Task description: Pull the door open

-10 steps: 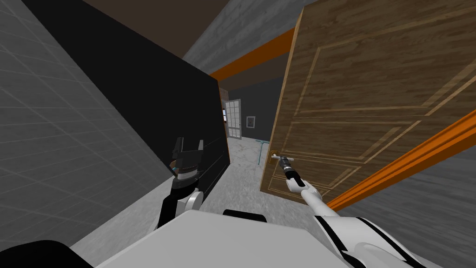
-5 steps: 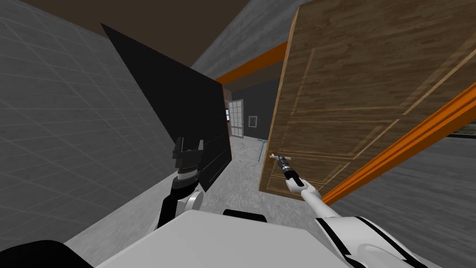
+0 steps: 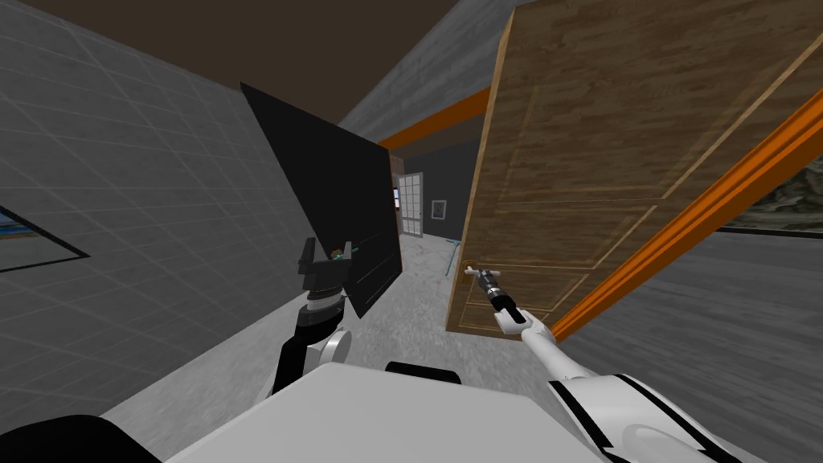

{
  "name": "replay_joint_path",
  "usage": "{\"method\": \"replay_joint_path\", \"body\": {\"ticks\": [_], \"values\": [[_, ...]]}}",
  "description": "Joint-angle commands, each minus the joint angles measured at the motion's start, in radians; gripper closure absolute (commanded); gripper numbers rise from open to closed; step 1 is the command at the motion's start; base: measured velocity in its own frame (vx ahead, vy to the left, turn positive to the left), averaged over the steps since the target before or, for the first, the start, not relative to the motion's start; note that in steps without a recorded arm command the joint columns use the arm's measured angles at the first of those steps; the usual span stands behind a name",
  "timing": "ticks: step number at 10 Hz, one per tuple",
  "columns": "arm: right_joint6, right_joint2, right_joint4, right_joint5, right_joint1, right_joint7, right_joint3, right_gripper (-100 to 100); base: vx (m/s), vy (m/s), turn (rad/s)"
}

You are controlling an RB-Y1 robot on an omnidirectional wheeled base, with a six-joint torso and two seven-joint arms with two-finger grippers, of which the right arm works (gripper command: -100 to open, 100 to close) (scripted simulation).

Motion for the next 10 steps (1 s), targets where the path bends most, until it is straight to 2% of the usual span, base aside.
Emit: {"method": "replay_joint_path", "body": {"ticks": [1, 7, 8, 9, 10], "values": [[-0.012, -0.007, -0.002, 0.008, 0.002, -0.021, 0.022, 100, -0.173, -0.121, 0.090], [-0.047, -0.040, -0.031, 0.034, 0.015, -0.098, 0.100, 100, -0.197, -0.110, 0.079], [-0.043, -0.034, -0.026, 0.032, 0.015, -0.090, 0.096, 100, -0.081, -0.050, 0.035], [-0.065, -0.049, -0.036, 0.042, 0.025, -0.118, 0.124, 100, -0.141, -0.081, 0.084], [-0.070, -0.054, -0.039, 0.044, 0.028, -0.125, 0.132, 100, -0.165, -0.123, 0.074]]}}
